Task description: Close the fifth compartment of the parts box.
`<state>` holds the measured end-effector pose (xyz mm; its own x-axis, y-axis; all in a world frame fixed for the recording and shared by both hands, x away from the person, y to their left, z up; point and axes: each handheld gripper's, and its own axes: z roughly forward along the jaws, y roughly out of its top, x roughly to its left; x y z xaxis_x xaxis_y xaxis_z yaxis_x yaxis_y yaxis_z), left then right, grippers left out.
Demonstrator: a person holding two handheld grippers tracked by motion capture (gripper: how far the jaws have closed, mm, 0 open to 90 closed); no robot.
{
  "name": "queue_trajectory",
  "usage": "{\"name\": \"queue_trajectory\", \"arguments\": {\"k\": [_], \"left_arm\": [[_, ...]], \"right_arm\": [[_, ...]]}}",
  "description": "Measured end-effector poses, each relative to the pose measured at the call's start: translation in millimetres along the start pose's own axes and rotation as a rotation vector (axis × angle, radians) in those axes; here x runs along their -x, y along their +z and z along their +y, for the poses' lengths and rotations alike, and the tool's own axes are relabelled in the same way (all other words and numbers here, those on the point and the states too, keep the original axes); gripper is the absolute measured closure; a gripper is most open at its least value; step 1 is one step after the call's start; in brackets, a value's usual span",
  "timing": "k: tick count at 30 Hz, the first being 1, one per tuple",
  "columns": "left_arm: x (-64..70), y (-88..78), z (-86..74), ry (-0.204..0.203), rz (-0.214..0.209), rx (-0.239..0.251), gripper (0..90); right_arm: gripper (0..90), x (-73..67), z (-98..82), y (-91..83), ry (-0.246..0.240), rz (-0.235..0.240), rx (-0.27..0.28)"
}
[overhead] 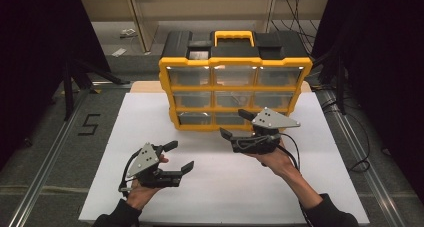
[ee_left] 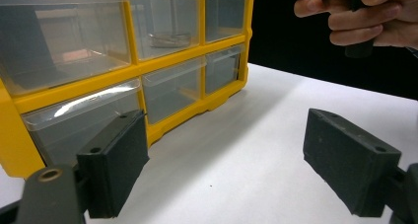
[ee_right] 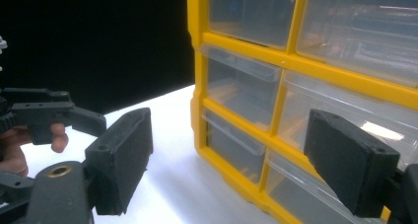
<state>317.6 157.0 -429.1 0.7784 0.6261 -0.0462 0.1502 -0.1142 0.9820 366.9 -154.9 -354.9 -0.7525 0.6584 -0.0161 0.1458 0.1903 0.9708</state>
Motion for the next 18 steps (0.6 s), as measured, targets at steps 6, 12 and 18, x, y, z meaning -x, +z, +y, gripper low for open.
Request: {"name": "queue_trajectory", "arguments": {"k": [6,12,18], "left_arm": [[-1.6,0.4,-0.1,-0.007,0.008,0.002,16.8],[-1.1,0.3,0.1,0.000,0.007,0.000,16.8],[-0.5,0.7,0.4,0.000,0.003,0.004,16.9]], "right_arm": [[19.8,0.1,-3.7,-2.9,0.014,0.006,0.000],[19.7,0.2,-7.1,-8.0,0.014,0.000,0.009],[19.8,-0.1,-9.1,-13.0,0.014,-0.006,0.009]]}}
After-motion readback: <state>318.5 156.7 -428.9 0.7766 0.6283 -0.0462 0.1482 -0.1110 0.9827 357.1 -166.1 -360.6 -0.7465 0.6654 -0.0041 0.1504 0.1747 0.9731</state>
